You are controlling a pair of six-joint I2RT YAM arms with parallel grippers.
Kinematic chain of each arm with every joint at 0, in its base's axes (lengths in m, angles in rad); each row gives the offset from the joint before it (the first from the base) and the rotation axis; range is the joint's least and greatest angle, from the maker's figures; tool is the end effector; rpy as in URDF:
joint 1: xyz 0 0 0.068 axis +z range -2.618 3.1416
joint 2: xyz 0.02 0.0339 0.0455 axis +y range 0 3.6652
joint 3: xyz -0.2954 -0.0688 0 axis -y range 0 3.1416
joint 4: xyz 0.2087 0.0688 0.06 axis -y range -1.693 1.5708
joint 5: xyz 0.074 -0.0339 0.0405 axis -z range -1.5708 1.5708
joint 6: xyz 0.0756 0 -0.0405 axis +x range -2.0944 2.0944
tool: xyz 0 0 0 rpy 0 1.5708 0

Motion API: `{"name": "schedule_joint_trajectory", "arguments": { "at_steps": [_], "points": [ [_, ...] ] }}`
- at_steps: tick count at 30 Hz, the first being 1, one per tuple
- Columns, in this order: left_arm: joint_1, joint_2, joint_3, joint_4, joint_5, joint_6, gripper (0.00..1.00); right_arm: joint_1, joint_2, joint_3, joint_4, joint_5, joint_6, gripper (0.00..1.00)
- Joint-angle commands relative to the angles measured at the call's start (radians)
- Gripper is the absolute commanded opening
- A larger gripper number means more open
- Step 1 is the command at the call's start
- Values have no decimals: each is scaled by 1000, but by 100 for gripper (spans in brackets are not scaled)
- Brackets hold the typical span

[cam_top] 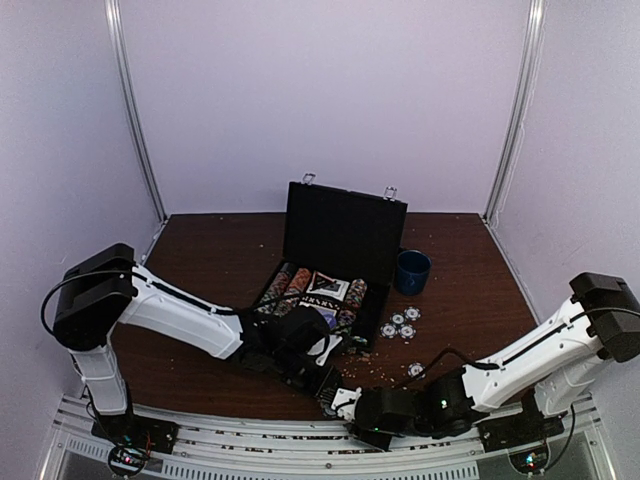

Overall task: Pack up texas hold em set
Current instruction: Pick up the poker chip from the corner of the board.

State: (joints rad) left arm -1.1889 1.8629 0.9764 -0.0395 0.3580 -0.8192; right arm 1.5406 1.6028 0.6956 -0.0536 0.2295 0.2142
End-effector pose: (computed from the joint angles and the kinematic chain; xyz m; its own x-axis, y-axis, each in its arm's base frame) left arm 0.1135 -0.3537 0.1569 -0.8957 0.3942 -0.2058 0.4294 0.6467 -0.6303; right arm 0.0259 0.2892 0.1603 -0.2302 -0.7666 -0.5994 -0.9420 0.3302 -0.0604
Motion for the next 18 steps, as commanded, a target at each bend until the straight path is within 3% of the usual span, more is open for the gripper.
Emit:
{"name": "schedule_joint_trajectory", "arguments": {
  "at_steps": [1,18],
  "points": [
    [-15,16,-18,5,11,-6,33,1,29,24,26,83,-57,40],
    [-26,-1,-50,5,-3,-45,33,19,119,71,47,120,-219,49]
  ]
}}
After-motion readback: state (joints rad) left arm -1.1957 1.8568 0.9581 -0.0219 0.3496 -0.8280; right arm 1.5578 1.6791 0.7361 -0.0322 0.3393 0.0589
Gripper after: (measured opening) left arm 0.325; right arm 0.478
